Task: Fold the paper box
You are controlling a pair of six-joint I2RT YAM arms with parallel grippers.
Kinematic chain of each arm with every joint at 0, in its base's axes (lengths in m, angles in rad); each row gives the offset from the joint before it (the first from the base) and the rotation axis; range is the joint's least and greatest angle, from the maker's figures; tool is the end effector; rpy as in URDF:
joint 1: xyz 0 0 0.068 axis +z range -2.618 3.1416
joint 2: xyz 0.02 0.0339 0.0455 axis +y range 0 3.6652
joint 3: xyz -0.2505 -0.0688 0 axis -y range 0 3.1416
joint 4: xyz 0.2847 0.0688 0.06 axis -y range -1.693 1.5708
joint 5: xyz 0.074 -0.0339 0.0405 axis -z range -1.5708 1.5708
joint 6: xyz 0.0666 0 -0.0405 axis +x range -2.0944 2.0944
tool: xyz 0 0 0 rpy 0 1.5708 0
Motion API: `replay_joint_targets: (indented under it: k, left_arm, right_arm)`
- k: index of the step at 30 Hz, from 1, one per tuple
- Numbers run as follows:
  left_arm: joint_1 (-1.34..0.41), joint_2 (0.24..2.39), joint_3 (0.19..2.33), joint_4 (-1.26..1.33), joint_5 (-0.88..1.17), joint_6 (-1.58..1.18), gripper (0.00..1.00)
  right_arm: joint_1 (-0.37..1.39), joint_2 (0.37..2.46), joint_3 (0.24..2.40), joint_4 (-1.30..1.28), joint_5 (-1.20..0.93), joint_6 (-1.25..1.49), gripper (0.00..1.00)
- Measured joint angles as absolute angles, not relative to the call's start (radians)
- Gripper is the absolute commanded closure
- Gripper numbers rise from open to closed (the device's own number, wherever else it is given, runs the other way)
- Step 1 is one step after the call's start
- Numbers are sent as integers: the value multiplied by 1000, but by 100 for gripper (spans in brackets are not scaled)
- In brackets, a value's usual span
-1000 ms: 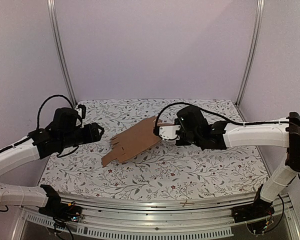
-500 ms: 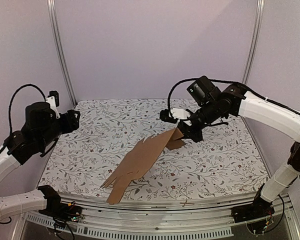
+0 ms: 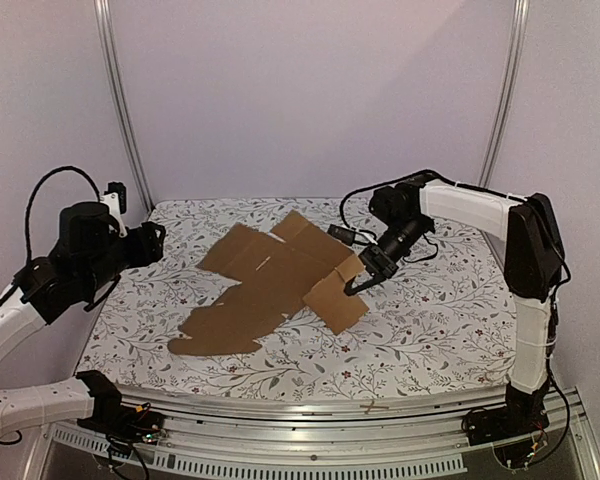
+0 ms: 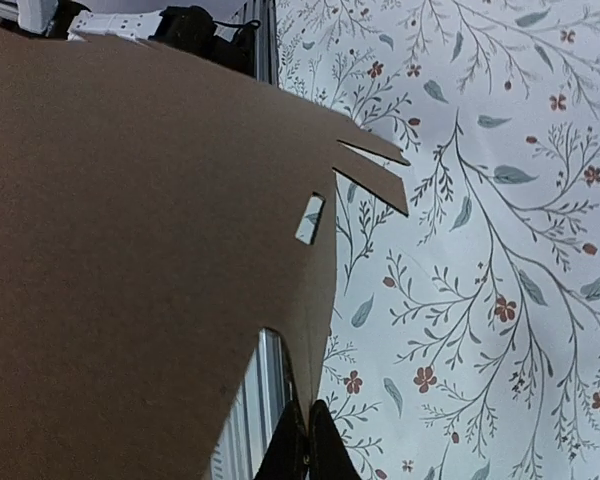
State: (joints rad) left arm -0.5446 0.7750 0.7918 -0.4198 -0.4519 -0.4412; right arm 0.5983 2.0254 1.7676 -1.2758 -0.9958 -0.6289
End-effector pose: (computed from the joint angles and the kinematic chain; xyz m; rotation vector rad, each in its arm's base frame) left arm 0.2271 -0.1035 0.3010 -0.1915 1.9276 -0.2109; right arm 0.3194 0.2854 0.2138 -1.5881 2.2071 1.4770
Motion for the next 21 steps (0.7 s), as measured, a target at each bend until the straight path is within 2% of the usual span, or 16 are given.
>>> replay_joint_targets:
  k: [2,3,4,7,9,16,21]
  left_arm:
    - [-545,783,796,-420,-440,-441,25]
    - [-544,788,801,-421,-432,-441,25]
    - [-544,793,806,-421,-425,-440,25]
    - [-544,814,825,-421,-388,-437,25]
    - [-544,833,835,-419,-360,-434,25]
    - [-542,994,842,-405,-223,-413,25]
    - [-542,1132,853,-406,-93,-411,26]
  right_arm:
    - [571,2072,1735,-1293,-1003,-591,87]
    - [556,2083,1726,-1306,-1006,-564,75]
    - [544,2085,1724,-1314,-1009,-539,69]
    - [496,2083,1736,-1332,-1034,-489,58]
    - [461,2083,1742,-1334,-1030,-459,55]
    - [342,2061,1734,-1338,-932,-393,54]
    - [313,1892,1611,-1298,-763,-359,53]
